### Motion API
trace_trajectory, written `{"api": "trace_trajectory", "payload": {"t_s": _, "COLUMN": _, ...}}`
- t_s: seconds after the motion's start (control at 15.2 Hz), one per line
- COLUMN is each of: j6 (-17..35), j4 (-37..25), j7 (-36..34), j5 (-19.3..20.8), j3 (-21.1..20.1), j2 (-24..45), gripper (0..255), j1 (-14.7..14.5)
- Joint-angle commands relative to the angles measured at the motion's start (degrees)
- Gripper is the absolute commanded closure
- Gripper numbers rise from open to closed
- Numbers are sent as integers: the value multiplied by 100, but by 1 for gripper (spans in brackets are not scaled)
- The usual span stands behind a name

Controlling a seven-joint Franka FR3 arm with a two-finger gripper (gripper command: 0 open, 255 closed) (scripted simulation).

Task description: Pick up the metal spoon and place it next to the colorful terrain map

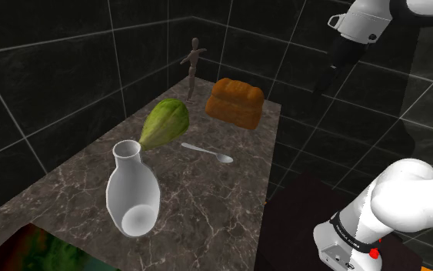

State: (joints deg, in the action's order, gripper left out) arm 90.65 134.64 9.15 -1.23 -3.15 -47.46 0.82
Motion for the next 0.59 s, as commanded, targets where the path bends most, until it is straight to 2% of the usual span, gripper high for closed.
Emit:
{"api": "trace_trajectory", "payload": {"t_s": 0.0, "j6": 0, "j4": 0, "j7": 0, "j5": 0, "j3": 0, "j2": 0, "gripper": 0, "j1": 0}}
{"api": "trace_trajectory", "payload": {"t_s": 0.53, "j6": 1620, "j4": 693, "j7": -253, "j5": -507, "j3": -392, "j2": 689, "gripper": 0, "j1": -282}}
